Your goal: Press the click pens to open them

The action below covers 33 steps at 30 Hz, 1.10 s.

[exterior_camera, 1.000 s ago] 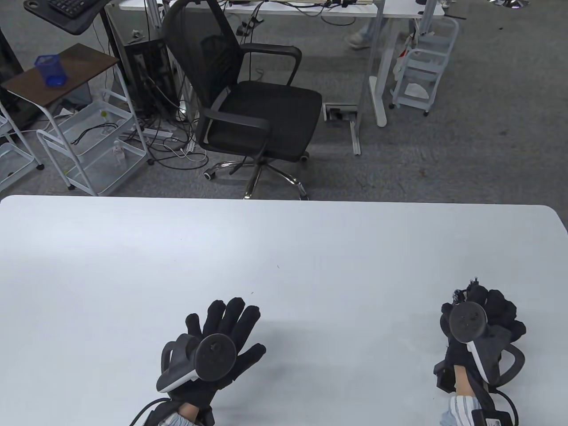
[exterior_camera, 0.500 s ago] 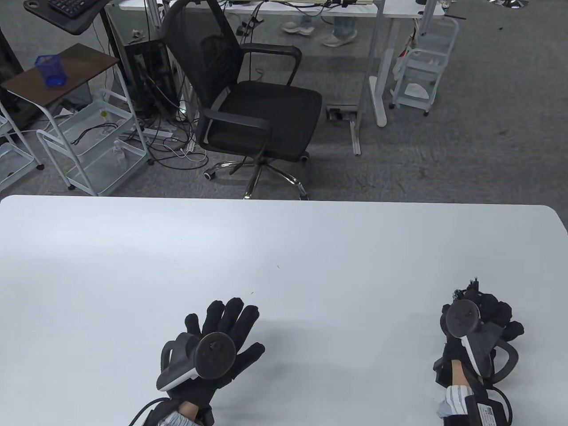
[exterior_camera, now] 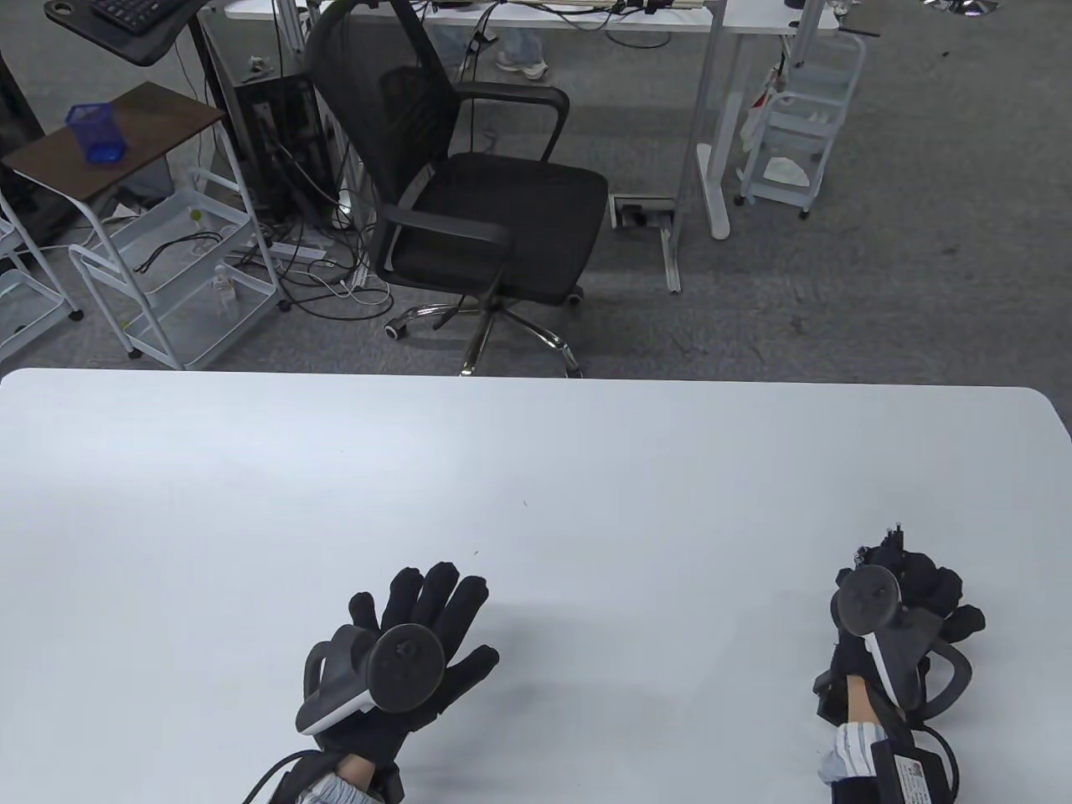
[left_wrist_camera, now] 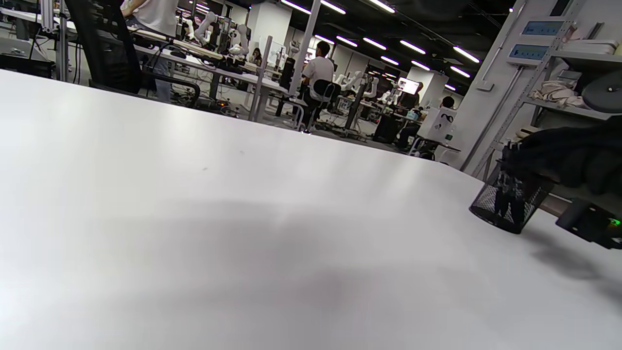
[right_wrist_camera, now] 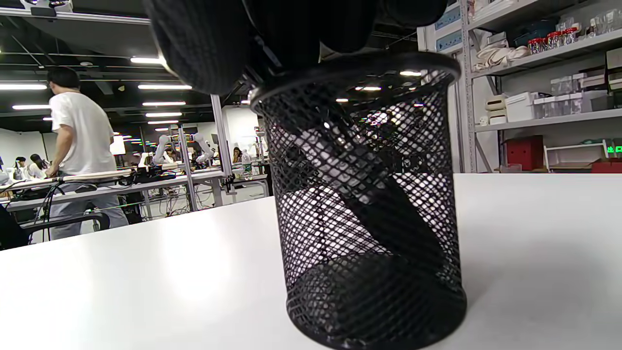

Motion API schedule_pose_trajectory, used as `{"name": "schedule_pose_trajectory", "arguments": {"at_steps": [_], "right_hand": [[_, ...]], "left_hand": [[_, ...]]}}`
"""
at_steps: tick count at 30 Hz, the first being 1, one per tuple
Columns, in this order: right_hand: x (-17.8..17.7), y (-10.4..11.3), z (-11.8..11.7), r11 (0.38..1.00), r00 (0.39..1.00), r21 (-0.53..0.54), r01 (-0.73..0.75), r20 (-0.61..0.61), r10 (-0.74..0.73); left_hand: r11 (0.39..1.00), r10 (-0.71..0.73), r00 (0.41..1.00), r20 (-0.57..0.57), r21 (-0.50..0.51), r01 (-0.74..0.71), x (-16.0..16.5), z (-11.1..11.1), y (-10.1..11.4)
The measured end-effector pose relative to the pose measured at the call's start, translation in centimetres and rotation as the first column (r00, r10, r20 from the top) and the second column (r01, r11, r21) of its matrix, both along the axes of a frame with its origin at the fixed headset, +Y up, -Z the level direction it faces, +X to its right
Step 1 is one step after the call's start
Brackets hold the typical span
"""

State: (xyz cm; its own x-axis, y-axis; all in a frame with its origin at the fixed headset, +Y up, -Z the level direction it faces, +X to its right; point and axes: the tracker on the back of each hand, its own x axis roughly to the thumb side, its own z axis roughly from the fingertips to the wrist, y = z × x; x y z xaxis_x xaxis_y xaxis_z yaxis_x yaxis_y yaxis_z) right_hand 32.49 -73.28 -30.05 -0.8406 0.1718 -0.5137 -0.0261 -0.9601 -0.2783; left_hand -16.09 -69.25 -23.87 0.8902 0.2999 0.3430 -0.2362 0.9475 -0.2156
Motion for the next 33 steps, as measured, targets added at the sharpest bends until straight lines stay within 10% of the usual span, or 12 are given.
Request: {"name": "schedule_pose_trajectory", "arguments": {"at_steps": [14, 26, 33], "right_hand": [[0.1, 0.5, 0.0, 0.999, 1.000, 0.034, -0.002, 0.014, 0.002], [-3.6, 8.5, 3.1, 0.955, 0.975, 0.257, 0.148, -0.199, -0.098], [-10.9, 13.3, 7.5, 0.673, 0.693, 0.354, 0.649, -0.639, -0.333]], "left_hand": [[1.000, 0.004, 1.000, -0.006, -0.008, -0.004, -0.1, -0.1, 0.0], [1.000, -0.008, 1.000, -0.004, 0.005, 0.008, 0.0, 0.1, 0.1], [1.000, -0.013, 1.000, 0.015, 0.002, 0.013, 0.4, 0.3, 0.0]]}}
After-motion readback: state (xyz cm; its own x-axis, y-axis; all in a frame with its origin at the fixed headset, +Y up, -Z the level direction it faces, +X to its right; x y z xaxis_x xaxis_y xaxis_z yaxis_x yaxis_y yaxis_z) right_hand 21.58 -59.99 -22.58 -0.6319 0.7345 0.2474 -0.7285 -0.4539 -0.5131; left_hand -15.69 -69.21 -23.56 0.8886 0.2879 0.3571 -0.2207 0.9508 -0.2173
